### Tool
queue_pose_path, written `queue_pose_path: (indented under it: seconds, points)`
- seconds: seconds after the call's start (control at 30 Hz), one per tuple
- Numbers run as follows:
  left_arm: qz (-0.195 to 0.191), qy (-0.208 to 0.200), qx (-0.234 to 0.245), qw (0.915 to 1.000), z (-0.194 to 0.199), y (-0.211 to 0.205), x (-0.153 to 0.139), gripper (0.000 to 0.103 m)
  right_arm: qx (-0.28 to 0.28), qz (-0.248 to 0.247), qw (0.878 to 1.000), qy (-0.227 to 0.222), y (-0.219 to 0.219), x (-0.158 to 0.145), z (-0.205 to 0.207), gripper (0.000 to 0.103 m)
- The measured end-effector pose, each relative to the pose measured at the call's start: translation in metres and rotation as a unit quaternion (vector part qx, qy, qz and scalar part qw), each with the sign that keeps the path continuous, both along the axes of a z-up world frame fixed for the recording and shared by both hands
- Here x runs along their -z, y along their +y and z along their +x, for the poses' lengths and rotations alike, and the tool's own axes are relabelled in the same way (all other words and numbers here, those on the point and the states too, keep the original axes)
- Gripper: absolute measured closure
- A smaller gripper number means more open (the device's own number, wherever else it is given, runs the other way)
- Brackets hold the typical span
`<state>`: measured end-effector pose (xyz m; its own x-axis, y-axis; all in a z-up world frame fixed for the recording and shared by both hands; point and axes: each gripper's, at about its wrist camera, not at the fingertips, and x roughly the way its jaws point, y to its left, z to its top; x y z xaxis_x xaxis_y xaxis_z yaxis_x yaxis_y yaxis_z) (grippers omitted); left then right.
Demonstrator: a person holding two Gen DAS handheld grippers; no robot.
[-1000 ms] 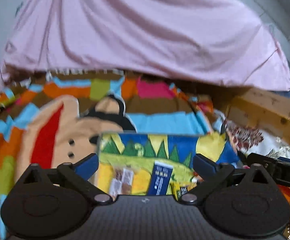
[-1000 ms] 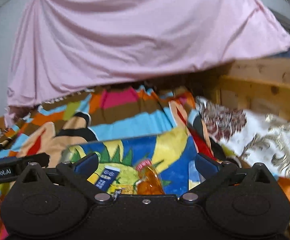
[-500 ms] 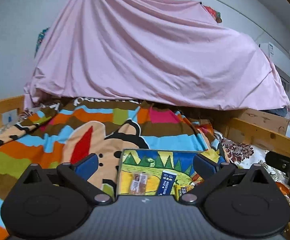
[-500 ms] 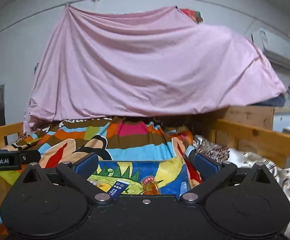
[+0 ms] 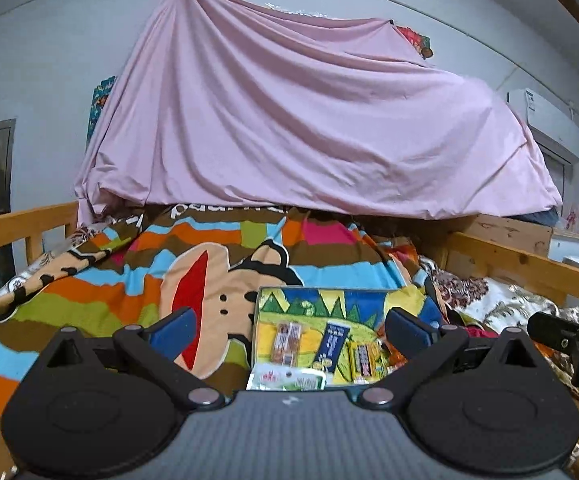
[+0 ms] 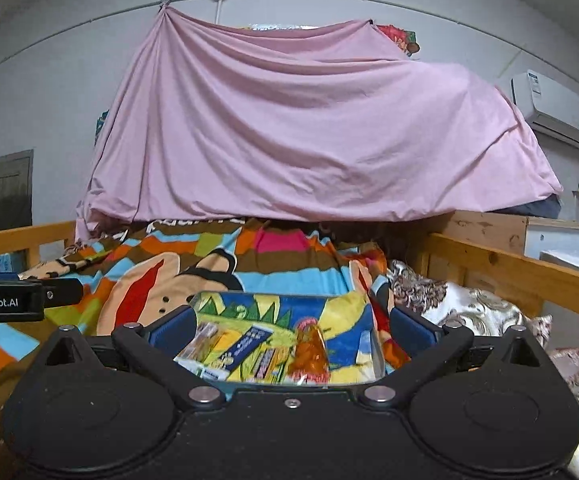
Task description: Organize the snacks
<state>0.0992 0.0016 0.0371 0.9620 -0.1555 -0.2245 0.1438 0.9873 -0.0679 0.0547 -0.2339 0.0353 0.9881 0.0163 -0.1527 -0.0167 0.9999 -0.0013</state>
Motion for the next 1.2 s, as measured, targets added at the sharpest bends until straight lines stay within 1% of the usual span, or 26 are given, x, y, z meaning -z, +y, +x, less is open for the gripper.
queue_pose_path:
  seconds: [0.23, 0.37, 0.47, 0.63, 0.93, 1.2]
  points:
    - [0.012, 0.024, 0.002, 0.9996, -0.023, 0.002, 0.006, 0.0, 0.001, 0.011, 1.0, 0.028, -0.001, 0.008, -0.025, 0.001]
    - [0.013, 0.03, 0.003, 0.9995, -0.033, 0.001, 0.008, 0.0, 0.003, 0.008, 0.999, 0.032, 0.001, 0.009, -0.032, 0.001]
    - [0.018, 0.035, 0.006, 0.9992, -0.037, 0.0, 0.01, 0.0, 0.004, 0.006, 0.999, 0.045, 0.003, 0.011, -0.035, 0.001]
    - [0.024, 0.051, 0.01, 0.9984, -0.04, -0.003, 0.014, 0.0, 0.012, -0.001, 0.997, 0.074, 0.005, 0.017, -0.034, 0.001]
    - [0.056, 0.079, 0.015, 0.9952, -0.039, -0.013, 0.022, 0.0, 0.019, 0.0, 0.992, 0.125, 0.006, 0.026, -0.025, 0.001]
    - [0.064, 0.094, 0.01, 0.9935, -0.036, -0.014, 0.025, 0.0, 0.02, 0.001, 0.989, 0.146, 0.006, 0.03, -0.019, 0.001]
